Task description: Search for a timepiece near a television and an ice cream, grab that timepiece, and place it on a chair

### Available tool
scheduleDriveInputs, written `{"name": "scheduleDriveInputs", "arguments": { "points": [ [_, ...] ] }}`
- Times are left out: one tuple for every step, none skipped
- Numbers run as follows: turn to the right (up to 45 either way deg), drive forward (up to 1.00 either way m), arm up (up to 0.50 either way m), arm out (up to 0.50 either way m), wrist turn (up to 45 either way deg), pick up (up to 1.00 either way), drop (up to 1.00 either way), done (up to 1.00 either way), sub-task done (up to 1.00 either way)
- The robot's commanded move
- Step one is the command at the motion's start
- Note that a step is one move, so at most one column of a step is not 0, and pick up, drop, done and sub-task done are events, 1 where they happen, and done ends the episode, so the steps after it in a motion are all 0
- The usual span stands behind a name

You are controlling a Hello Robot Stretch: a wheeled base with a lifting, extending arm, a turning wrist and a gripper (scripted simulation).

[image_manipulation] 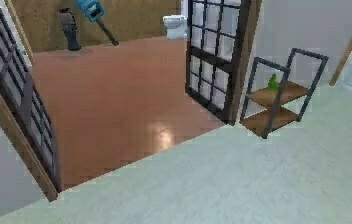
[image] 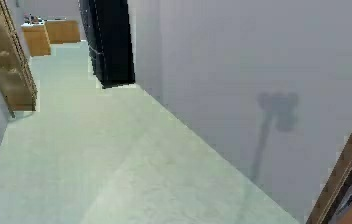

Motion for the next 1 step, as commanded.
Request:
{"name": "scheduleDriveInputs", "arguments": {
  "points": [
    [45.0, 0.0, 0.0, 0.0, 0.0, 0.0, 0.0, 0.0, 0.0]
  ]
}}
